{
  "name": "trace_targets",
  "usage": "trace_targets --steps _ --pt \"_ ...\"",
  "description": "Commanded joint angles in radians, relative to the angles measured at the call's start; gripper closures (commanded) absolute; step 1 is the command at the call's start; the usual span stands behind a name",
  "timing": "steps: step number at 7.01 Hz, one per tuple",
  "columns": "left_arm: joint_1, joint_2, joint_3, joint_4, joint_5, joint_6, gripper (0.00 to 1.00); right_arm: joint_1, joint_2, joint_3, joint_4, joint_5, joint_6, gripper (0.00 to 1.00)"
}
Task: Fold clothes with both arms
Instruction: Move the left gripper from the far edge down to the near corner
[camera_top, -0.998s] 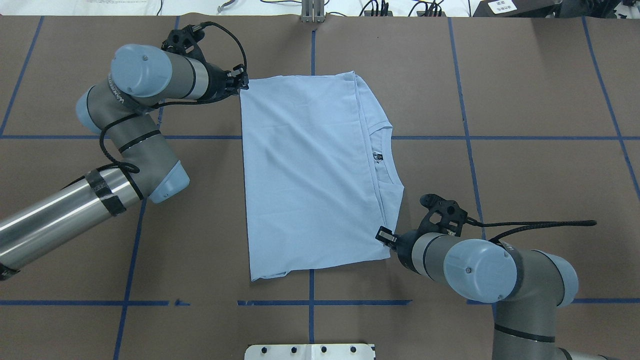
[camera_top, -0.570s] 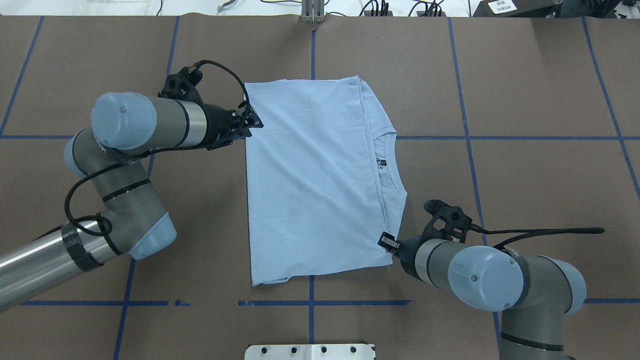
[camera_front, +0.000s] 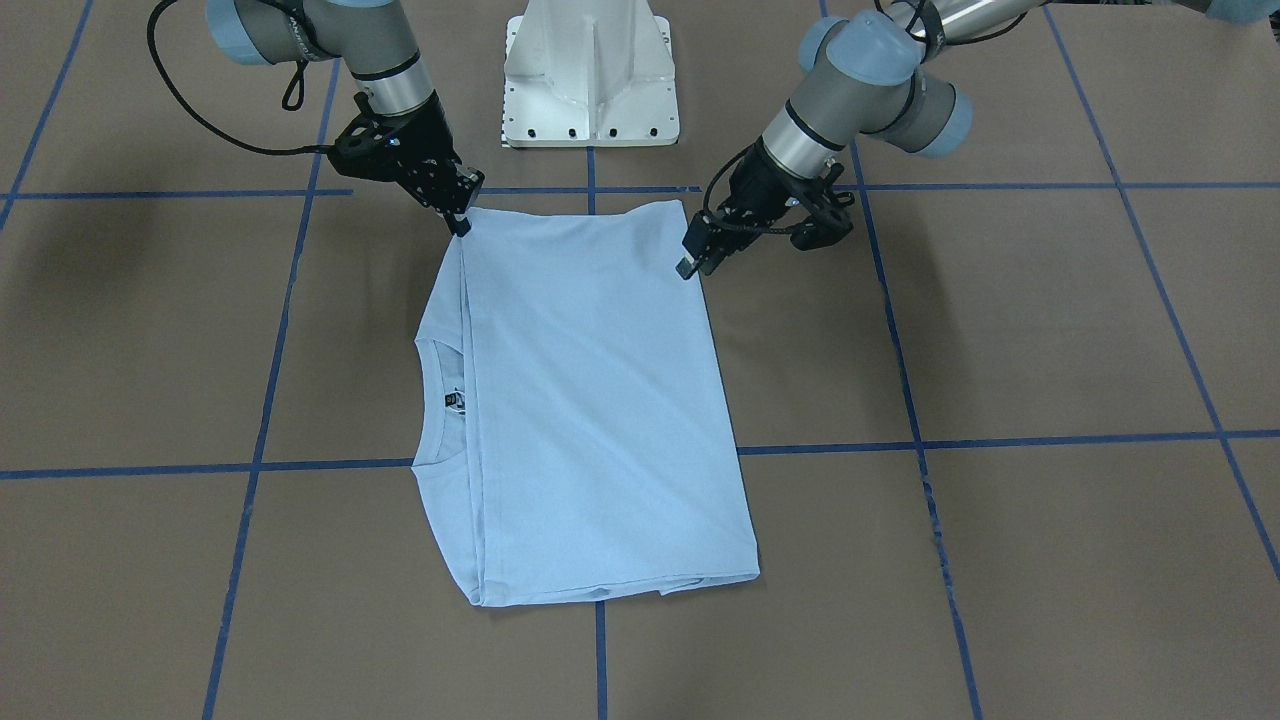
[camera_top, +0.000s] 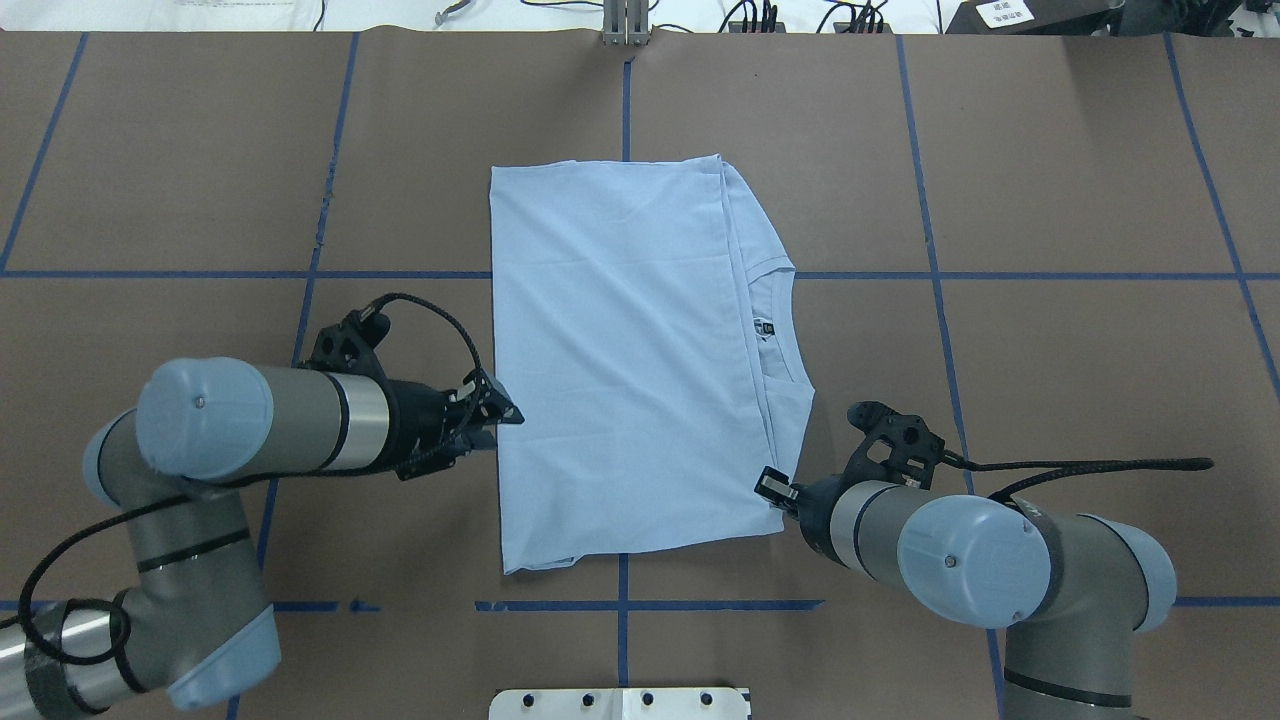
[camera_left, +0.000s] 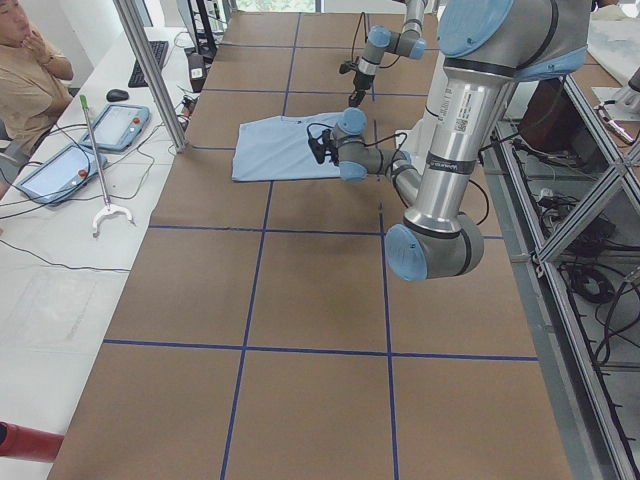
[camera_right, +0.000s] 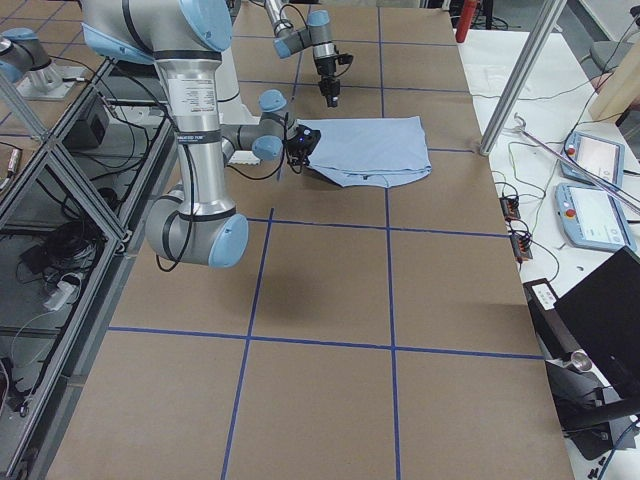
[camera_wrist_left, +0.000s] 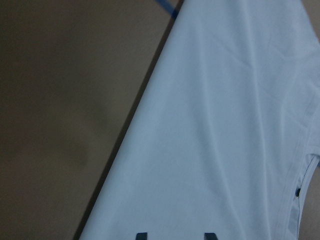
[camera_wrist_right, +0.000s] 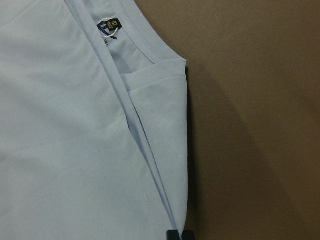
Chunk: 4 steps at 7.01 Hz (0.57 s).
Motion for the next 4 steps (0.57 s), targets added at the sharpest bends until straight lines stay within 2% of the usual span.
trace_targets --steps 1,2,4 --pt "0.147 0.034 -0.023 0.03 0.074 -0.051 0.46 -0.003 -0.003 0.003 0.0 -0.004 0.0 1.0" --pt "0.174 0.031 -0.023 0.088 0.077 -0.052 0.45 -0.003 -0.003 0.003 0.0 -0.004 0.0 1.0" --pt "0.188 0.03 -0.019 0.096 0.079 -0.052 0.43 -0.003 -0.003 0.003 0.0 -0.005 0.0 1.0"
